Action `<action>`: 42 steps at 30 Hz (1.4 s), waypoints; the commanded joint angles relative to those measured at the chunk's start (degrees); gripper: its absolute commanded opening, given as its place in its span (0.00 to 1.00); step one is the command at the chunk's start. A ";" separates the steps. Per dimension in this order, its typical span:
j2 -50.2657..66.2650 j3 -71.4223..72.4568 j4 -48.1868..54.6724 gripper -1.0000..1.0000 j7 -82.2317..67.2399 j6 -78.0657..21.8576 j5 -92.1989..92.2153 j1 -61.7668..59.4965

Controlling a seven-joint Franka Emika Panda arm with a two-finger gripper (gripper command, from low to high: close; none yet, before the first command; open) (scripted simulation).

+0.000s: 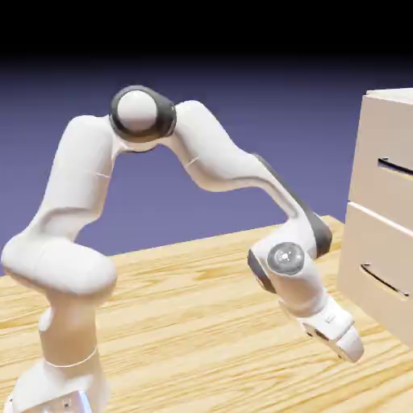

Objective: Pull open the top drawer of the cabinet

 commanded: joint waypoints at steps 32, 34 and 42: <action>42.27 -36.70 25.34 0.50 -68.29 -13.77 63.72 21.67; 42.64 -35.79 29.50 0.50 -67.60 -12.23 63.89 18.97; 42.05 -37.70 20.86 0.00 -68.88 -15.49 63.62 24.51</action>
